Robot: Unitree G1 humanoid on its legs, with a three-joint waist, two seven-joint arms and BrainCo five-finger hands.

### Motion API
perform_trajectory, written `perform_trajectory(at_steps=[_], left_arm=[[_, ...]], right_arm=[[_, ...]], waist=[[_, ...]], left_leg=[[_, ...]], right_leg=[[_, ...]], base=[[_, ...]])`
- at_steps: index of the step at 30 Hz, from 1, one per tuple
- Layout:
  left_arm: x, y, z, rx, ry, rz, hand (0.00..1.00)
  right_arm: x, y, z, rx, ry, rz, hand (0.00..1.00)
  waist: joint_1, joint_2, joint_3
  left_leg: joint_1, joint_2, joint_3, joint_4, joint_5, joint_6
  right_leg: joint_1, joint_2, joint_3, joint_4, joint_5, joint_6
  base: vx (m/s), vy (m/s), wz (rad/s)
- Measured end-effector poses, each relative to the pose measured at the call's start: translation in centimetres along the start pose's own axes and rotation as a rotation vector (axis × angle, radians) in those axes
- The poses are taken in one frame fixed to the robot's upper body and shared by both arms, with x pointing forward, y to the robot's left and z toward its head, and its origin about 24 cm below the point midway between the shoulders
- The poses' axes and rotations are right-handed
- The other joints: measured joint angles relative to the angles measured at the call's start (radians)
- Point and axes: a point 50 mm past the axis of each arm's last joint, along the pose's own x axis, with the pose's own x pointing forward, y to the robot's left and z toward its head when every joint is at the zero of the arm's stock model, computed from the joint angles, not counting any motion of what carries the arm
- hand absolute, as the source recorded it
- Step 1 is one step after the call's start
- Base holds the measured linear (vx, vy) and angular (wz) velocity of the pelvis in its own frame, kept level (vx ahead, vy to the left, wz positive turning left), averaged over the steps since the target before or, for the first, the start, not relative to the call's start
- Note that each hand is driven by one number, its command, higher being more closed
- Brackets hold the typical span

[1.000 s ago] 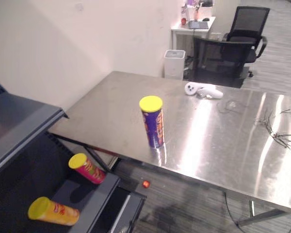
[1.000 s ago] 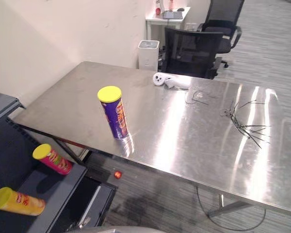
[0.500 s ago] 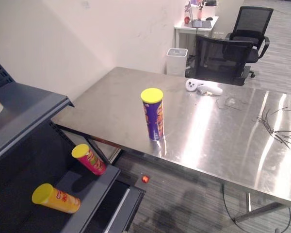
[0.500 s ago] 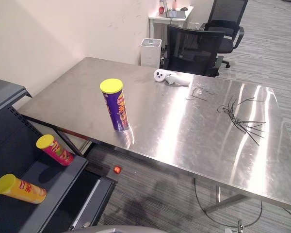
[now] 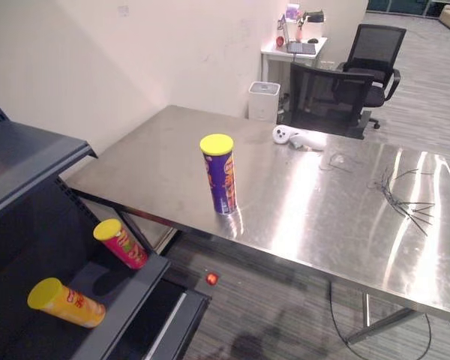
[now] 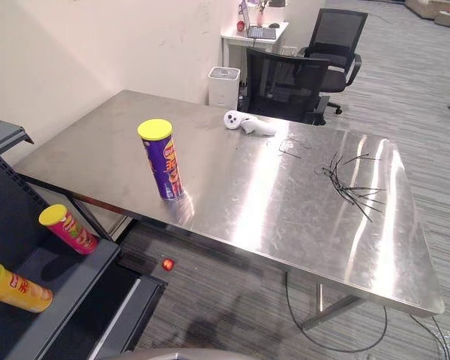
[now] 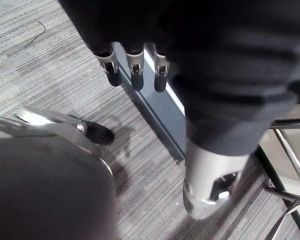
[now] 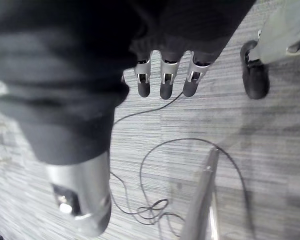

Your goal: Put the gum and the chips on the shelf.

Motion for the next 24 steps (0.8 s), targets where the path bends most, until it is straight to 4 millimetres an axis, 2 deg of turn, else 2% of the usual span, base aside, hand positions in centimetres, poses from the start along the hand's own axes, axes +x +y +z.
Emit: perform_trajectory(at_steps=[3, 5, 6, 7, 8, 10, 11, 13, 14, 16, 17, 18, 20, 21, 23, 24], left_arm=[[0.0, 0.2, 0.1, -0.004, -0.005, 0.007, 0.0], [0.0, 0.3, 0.2, -0.015, -0.007, 0.011, 0.0], [0.0, 0.3, 0.2, -0.019, -0.005, 0.012, 0.0], [0.0, 0.2, 0.0, -0.021, -0.002, 0.012, 0.0], [0.0, 0.2, 0.0, -0.022, 0.0, 0.011, 0.0], [-0.1, 0.1, -0.4, -0.024, 0.01, 0.009, 0.0], [-0.1, 0.0, -0.4, -0.024, 0.01, 0.008, 0.0], [-0.1, 0.1, -0.5, -0.022, 0.013, 0.01, 0.0], [-0.1, 0.1, -0.5, -0.021, 0.012, 0.009, 0.0], [-0.1, 0.1, -0.5, -0.016, 0.012, 0.009, 0.0], [-0.1, 0.1, -0.4, 0.001, 0.011, 0.005, 0.0], [-0.1, 0.2, -0.4, 0.003, 0.01, 0.005, 0.0], [-0.1, 0.2, -0.4, 0.027, 0.011, 0.0, 0.0], [-0.1, 0.2, -0.4, 0.037, 0.01, -0.003, 0.0], [-0.1, 0.1, -0.3, 0.08, 0.007, -0.014, 0.0], [-0.1, 0.1, -0.2, 0.086, 0.006, -0.016, 0.0]], right_arm=[[0.1, 2.0, 2.0, 0.115, -0.044, 0.01, 0.0], [-0.2, 4.3, 4.8, 0.159, -0.125, 0.064, 0.0], [-0.3, 4.8, 5.7, 0.167, -0.152, 0.075, 0.0], [-0.6, 5.9, 7.8, 0.176, -0.216, 0.101, 0.0], [-0.8, 6.5, 8.9, 0.18, -0.252, 0.118, 0.0], [-2.1, 8.8, 12.5, 0.168, -0.379, 0.181, 0.0], [-2.5, 9.4, 13.2, 0.168, -0.406, 0.195, 0.0], [-3.9, 12.0, 14.8, 0.166, -0.467, 0.256, 0.0], [-4.9, 13.5, 15.8, 0.14, -0.517, 0.295, 0.0], [-6.0, 14.8, 16.7, 0.065, -0.583, 0.33, 0.0], [-7.1, 16.1, 17.3, 0.004, -0.644, 0.362, 0.0], [-7.3, 16.4, 17.4, -0.012, -0.657, 0.369, 0.0], [-9.6, 19.0, 17.8, -0.088, -0.745, 0.448, 0.0], [-10.2, 19.6, 17.8, -0.116, -0.773, 0.472, 0.0], [-13.4, 22.4, 17.2, -0.26, -0.906, 0.601, 0.0], [-13.8, 22.7, 17.1, -0.279, -0.924, 0.617, 0.0]], waist=[[-0.021, -0.006, -0.005], [-0.024, -0.006, -0.005], [-0.024, -0.008, -0.007], [-0.025, -0.008, -0.017], [-0.025, -0.005, -0.024], [-0.028, 0.005, -0.038], [-0.031, 0.006, -0.039], [-0.051, 0.007, -0.039], [-0.052, 0.005, -0.04], [-0.05, 0.003, -0.042], [-0.049, 0.001, -0.044], [-0.049, 0.0, -0.044], [-0.049, -0.001, -0.055], [-0.049, -0.001, -0.056], [-0.048, -0.002, -0.06], [-0.046, -0.002, -0.06]], left_leg=[[0.002, 0.0, 0.005, 0.0, -0.001, 0.001], [0.003, 0.001, 0.023, -0.005, -0.005, 0.001], [0.004, 0.002, 0.027, -0.006, -0.007, 0.001], [0.004, 0.001, 0.03, -0.006, -0.013, 0.001], [0.003, 0.001, 0.032, -0.006, -0.015, 0.001], [0.005, 0.001, 0.037, -0.006, -0.015, 0.001], [0.005, 0.002, 0.037, -0.006, -0.015, 0.001], [0.005, 0.004, 0.038, -0.006, -0.015, 0.001], [0.007, 0.006, 0.047, -0.006, -0.015, 0.001], [0.01, 0.005, 0.051, -0.006, -0.015, 0.0], [0.011, 0.005, 0.051, -0.006, -0.015, 0.0], [0.011, 0.005, 0.051, -0.006, -0.015, 0.0], [0.003, 0.004, 0.054, -0.006, -0.015, 0.001], [0.003, 0.004, 0.054, -0.006, -0.015, 0.001], [0.003, 0.004, 0.053, -0.006, -0.015, 0.001], [0.004, 0.004, 0.052, -0.006, -0.015, 0.001]], right_leg=[[-0.001, 0.0, 0.01, 0.001, 0.001, -0.002], [-0.002, 0.0, 0.024, 0.002, 0.001, -0.002], [-0.003, 0.0, 0.027, 0.002, 0.001, -0.002], [-0.008, 0.0, 0.031, 0.002, 0.001, -0.002], [-0.012, 0.0, 0.035, 0.003, 0.001, -0.002], [-0.014, 0.0, 0.04, 0.005, 0.001, -0.002], [-0.015, 0.001, 0.04, 0.006, 0.001, -0.002], [-0.016, 0.003, 0.041, 0.008, 0.001, -0.002], [-0.018, 0.003, 0.046, 0.01, 0.001, -0.002], [-0.019, 0.003, 0.051, 0.012, 0.001, -0.002], [-0.02, 0.003, 0.053, 0.013, 0.001, -0.002], [-0.021, 0.003, 0.053, 0.014, 0.001, -0.002], [-0.034, 0.003, 0.063, 0.018, 0.002, -0.001], [-0.035, 0.003, 0.064, 0.018, 0.002, -0.001], [-0.035, 0.003, 0.066, 0.019, 0.002, -0.001], [-0.036, 0.002, 0.065, 0.019, 0.002, -0.001]], base=[[-0.01, -0.001, -0.02], [-0.05, -0.003, -0.16], [-0.05, -0.001, -0.17], [-0.02, 0.002, -0.14], [0.0, 0.005, -0.14], [0.01, 0.0, -0.08], [0.0, 0.0, 0.0], [-0.01, -0.006, -0.03], [-0.02, -0.006, -0.08], [-0.01, 0.002, -0.07], [-0.01, 0.003, -0.04], [-0.01, 0.002, -0.05], [-0.01, 0.004, -0.08], [0.0, 0.006, -0.04], [0.0, 0.0, 0.0], [0.0, 0.0, -0.04]])
